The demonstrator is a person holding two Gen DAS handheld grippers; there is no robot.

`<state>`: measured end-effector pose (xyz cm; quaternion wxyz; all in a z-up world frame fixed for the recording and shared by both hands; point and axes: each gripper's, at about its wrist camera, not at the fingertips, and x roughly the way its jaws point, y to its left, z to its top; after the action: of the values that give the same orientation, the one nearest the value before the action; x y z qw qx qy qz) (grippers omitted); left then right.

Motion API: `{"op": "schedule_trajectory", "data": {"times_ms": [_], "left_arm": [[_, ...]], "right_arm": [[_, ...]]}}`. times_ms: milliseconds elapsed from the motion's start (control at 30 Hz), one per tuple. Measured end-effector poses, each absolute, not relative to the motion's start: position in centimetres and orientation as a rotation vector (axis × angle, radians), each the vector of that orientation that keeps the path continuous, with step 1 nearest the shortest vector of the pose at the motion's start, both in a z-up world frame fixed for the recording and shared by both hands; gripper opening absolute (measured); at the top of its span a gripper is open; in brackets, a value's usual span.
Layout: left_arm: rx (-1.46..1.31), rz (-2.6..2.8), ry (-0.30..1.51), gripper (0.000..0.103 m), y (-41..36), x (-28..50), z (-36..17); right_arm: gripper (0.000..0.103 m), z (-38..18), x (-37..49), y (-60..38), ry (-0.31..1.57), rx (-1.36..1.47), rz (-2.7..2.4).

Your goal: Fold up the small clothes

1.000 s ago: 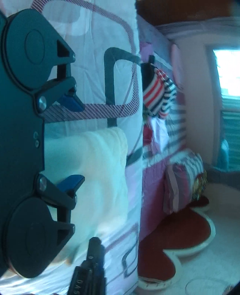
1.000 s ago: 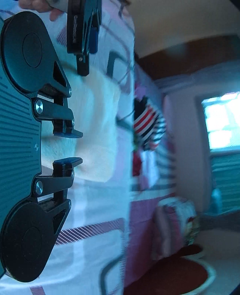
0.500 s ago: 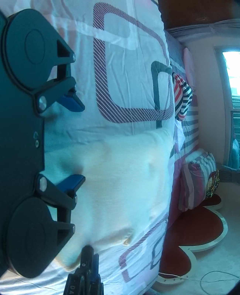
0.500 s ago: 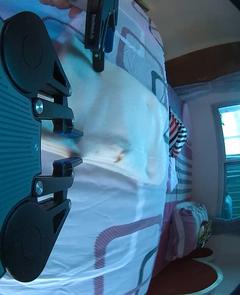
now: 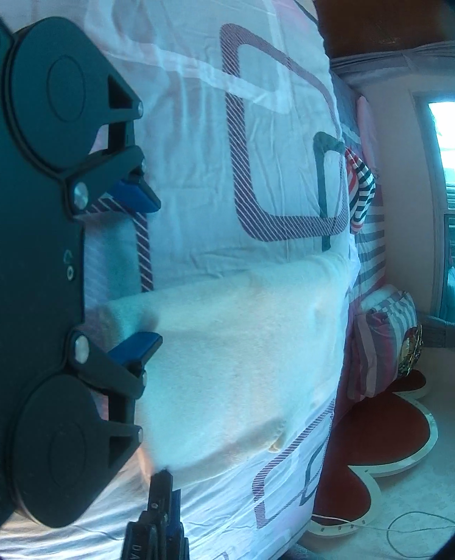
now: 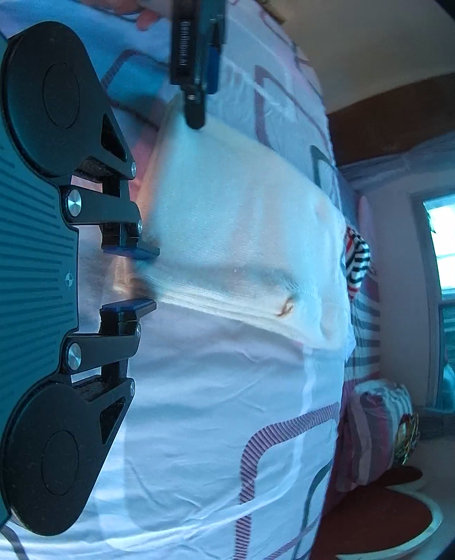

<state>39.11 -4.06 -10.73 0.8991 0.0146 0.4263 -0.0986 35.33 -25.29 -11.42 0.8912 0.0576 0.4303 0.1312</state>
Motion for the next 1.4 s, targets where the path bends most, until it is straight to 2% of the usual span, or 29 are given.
{"op": "schedule_trajectory", "data": {"times_ms": [167,200,233,300,533,833,1233,1300,1367,1400], "left_arm": [[0.009,-0.227,0.866,0.076,-3.2,38.1,-9.8],[-0.007,-0.234,0.856,0.076,-2.8,38.0,-9.6],[-0.025,-0.241,0.849,0.076,-2.5,38.1,-9.4],[-0.06,-0.236,0.841,0.077,-1.9,38.7,-9.2],[-0.202,-0.294,0.848,0.077,-1.3,41.9,-9.0],[-0.471,-0.384,0.941,0.074,-0.6,48.4,-11.6],[-0.556,-0.466,0.987,0.065,-1.2,52.6,-13.6],[-0.544,-0.47,0.992,0.061,-1.5,52.7,-13.6],[-0.512,-0.451,0.994,0.055,-2.0,52.8,-13.4],[-0.49,-0.444,0.994,0.051,-2.1,52.7,-13.2]], "right_arm": [[0.024,-9.9,34.3,-26.4,0.862,0.217,0.244],[0.026,-9.6,34.2,-26.7,0.848,0.232,0.232],[0.043,-9.3,34.1,-27.1,0.834,0.245,0.223],[0.065,-8.7,34.2,-27.8,0.806,0.281,0.219],[0.065,-8.2,37.8,-29.4,0.793,0.409,0.265],[0.065,-11.5,44.8,-33.1,0.844,0.713,0.316],[0.065,-14.3,48.3,-33.2,0.891,0.831,0.456],[0.065,-14.1,48.6,-33.0,0.89,0.817,0.467],[0.059,-13.9,48.7,-32.6,0.888,0.786,0.464],[0.048,-13.7,48.8,-32.2,0.889,0.739,0.443]]}}
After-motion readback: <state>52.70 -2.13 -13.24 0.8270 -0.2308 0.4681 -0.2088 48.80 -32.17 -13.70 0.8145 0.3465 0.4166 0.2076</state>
